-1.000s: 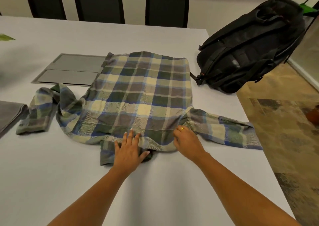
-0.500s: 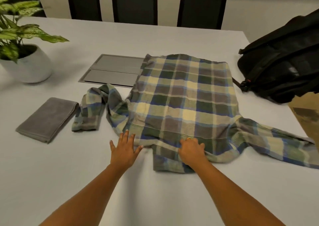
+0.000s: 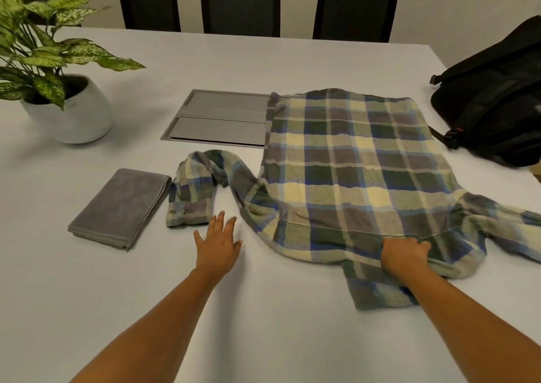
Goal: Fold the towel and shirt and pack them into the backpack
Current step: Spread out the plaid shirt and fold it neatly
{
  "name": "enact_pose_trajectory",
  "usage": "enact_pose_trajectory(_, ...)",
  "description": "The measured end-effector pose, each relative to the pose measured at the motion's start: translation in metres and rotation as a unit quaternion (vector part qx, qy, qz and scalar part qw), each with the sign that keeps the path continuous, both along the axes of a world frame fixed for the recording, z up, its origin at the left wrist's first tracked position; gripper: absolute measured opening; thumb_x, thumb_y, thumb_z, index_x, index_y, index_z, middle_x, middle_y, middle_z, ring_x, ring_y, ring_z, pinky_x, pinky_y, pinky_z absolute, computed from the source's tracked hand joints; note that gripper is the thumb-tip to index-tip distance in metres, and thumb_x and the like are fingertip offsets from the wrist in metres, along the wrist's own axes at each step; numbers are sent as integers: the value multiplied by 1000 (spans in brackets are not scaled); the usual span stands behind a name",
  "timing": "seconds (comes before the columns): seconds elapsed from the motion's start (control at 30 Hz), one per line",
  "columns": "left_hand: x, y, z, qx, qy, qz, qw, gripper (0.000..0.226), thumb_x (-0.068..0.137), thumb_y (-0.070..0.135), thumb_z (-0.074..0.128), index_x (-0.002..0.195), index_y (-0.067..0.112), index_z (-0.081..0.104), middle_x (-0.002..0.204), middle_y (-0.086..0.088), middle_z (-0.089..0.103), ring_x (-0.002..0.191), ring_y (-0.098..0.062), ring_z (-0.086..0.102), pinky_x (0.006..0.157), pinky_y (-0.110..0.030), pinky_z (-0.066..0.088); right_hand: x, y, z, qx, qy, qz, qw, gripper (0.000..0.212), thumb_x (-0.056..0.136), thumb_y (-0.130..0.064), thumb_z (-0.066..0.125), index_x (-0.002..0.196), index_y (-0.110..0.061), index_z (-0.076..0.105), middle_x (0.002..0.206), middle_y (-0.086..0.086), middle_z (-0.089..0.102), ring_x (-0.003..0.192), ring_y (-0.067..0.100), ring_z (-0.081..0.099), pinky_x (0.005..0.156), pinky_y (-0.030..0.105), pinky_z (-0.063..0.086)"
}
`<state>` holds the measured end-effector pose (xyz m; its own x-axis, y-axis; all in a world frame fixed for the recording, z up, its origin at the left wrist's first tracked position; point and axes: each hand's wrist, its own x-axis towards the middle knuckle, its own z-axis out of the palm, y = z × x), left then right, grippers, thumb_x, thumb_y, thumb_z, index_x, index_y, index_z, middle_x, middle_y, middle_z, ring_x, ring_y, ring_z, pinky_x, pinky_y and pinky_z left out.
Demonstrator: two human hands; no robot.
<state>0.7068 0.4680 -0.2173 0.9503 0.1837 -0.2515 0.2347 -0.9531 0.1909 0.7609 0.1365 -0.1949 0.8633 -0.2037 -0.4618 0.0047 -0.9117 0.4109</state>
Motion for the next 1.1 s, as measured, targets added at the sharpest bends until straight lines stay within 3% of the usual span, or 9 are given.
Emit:
enact_pose_trajectory(0.1, 2, 20, 1, -3, -20, 21, 1000, 58, 98, 36, 40, 148, 21, 16, 158, -4, 3, 145, -22, 4, 113, -54, 9, 6, 15, 13, -62, 29, 13, 998, 37, 96, -27, 36, 129, -16, 48, 133, 6, 51, 123, 30, 45, 102, 46, 32)
enact_pose_trajectory(0.17, 5, 34, 1, 8, -31, 35, 999, 59, 96, 35, 44, 147, 20, 18, 157, -5, 8, 145, -23, 6, 112, -54, 12, 9, 33, 21, -53, -20, 64, 996, 32, 95, -29, 39, 120, -15, 53, 120, 5, 57, 113, 26, 51, 98, 41, 37)
enact_pose_trajectory(0.3, 18, 58, 1, 23, -52, 59, 997, 58, 94, 33, 47, 145, 18, 23, 154, -7, 17, 143, -25, 12, 111, -50, 21, 13, 92, 24, 227, -148, 153, 950, 25, 95, -29, 41, 101, -14, 61, 90, 2, 59, 80, 16, 56, 74, 28, 48)
enact_pose_trajectory(0.43, 32, 70, -3, 23, -44, 73, 996, 56, 93, 31, 50, 142, 16, 28, 147, -9, 33, 138, -27, 27, 106, -49, 31, 7, 156, 19, 441, -76, 188, 874, 21, 93, -24, 48, 97, -10, 63, 89, 7, 63, 76, 19, 57, 65, 27, 46)
enact_pose_trajectory(0.5, 39, 73, -5, 21, -41, 85, 995, 56, 91, 31, 52, 139, 14, 31, 138, -11, 44, 129, -28, 38, 99, -46, 40, 4, 176, 9, 470, -46, 173, 864, 25, 92, -29, 53, 107, -11, 61, 100, 8, 64, 87, 21, 58, 72, 30, 48)
enact_pose_trajectory(0.63, 50, 80, -6, 56, -42, 51, 996, 34, 92, 28, 53, 123, 14, 52, 117, -6, 59, 114, -24, 45, 81, -34, 48, 6, 191, -17, 402, -13, 157, 902, 50, 88, -35, 60, 132, -13, 47, 127, 6, 52, 117, 24, 49, 92, 31, 42)
enact_pose_trajectory(0.77, 58, 90, 5, -10, -80, 92, 992, 24, 95, 11, 47, 108, 6, 66, 98, -15, 65, 81, -25, 56, 67, -28, 41, 9, 191, -28, 428, -20, 149, 891, 31, 90, -11, 53, 121, -12, 58, 113, 10, 61, 100, 23, 57, 82, 27, 47)
enact_pose_trajectory(0.93, 82, 126, 59, -215, -242, 196, 926, 36, 90, -8, 40, 117, 0, 62, 115, -21, 63, 106, -36, 58, 94, -34, 42, 25, 180, -23, 559, 41, -48, 826, 7, 85, -7, 57, 82, -10, 62, 74, 5, 54, 67, 14, 50, 61, 23, 39)
enact_pose_trajectory(1.1, 98, 182, 121, -295, -384, 317, 816, 34, 87, -5, 40, 109, 5, 64, 107, -15, 64, 103, -30, 59, 91, -38, 48, 29, 167, -11, 593, 114, -90, 792, 35, 81, 8, 52, 57, -15, 44, 50, -6, 41, 51, 8, 38, 49, 17, 32)
